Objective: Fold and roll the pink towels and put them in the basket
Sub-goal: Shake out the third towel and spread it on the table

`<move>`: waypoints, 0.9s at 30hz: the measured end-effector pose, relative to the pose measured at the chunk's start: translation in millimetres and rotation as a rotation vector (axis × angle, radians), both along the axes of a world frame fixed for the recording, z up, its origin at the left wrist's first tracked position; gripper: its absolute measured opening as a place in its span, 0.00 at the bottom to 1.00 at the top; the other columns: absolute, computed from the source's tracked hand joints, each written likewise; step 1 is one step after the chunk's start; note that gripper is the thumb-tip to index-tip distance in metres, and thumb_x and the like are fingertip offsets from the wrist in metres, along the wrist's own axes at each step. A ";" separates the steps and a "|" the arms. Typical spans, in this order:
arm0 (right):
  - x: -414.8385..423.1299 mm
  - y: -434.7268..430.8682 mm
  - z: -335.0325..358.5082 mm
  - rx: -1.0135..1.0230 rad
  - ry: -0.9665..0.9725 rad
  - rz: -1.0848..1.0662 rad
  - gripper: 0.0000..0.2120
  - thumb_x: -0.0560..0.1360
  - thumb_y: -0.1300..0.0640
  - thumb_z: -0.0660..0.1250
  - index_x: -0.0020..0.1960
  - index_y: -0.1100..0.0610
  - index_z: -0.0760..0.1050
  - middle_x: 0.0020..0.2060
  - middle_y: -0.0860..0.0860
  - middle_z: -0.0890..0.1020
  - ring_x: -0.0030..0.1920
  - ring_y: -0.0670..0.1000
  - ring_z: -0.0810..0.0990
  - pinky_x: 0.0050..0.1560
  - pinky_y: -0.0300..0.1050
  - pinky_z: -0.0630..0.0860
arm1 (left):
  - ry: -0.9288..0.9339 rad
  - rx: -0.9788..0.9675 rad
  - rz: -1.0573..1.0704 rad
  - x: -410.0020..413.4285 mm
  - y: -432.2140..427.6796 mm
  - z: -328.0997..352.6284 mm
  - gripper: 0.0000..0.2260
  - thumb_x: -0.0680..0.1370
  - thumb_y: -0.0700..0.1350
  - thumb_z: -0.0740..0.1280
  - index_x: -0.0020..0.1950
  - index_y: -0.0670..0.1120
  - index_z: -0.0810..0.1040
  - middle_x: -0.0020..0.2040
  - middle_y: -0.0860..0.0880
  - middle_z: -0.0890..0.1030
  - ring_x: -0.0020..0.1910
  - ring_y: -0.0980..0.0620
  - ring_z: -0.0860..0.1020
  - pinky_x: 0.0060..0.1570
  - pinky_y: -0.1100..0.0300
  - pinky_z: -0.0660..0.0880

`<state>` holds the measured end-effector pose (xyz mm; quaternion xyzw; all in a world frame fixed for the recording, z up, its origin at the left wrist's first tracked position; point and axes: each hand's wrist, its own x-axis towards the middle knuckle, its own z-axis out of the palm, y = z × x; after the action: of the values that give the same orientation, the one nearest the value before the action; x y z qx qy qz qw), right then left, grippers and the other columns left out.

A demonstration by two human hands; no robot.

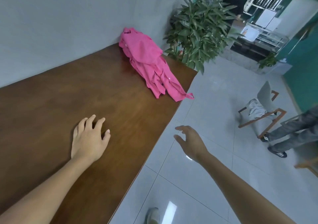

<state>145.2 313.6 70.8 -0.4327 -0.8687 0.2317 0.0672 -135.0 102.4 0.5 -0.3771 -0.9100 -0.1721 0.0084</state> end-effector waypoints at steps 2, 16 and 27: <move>-12.8 33.3 1.6 0.032 -0.015 0.028 0.16 0.83 0.50 0.64 0.70 0.51 0.74 0.68 0.48 0.76 0.67 0.49 0.73 0.68 0.46 0.72 | 0.002 0.001 0.008 -0.6 0.3 -0.5 0.22 0.82 0.57 0.61 0.74 0.52 0.72 0.77 0.46 0.68 0.76 0.43 0.62 0.73 0.43 0.63; -90.9 239.7 -10.5 0.268 -0.032 -0.022 0.14 0.83 0.51 0.58 0.64 0.56 0.75 0.57 0.55 0.78 0.57 0.56 0.76 0.56 0.55 0.77 | -0.003 -0.041 0.091 4.3 6.8 6.0 0.22 0.80 0.58 0.63 0.74 0.55 0.71 0.75 0.53 0.68 0.77 0.49 0.62 0.73 0.45 0.64; -100.3 249.9 -30.0 0.380 -0.130 0.025 0.11 0.81 0.65 0.61 0.59 0.58 0.79 0.50 0.55 0.81 0.51 0.56 0.77 0.52 0.52 0.78 | -0.029 -0.036 0.104 5.5 7.6 8.1 0.23 0.81 0.59 0.62 0.75 0.57 0.69 0.76 0.55 0.66 0.78 0.52 0.59 0.75 0.48 0.60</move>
<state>44.8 563.5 40.7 -0.4155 -0.9046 0.0362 0.0886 -129.6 110.0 8.5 -0.3266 -0.9314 -0.1603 -0.0029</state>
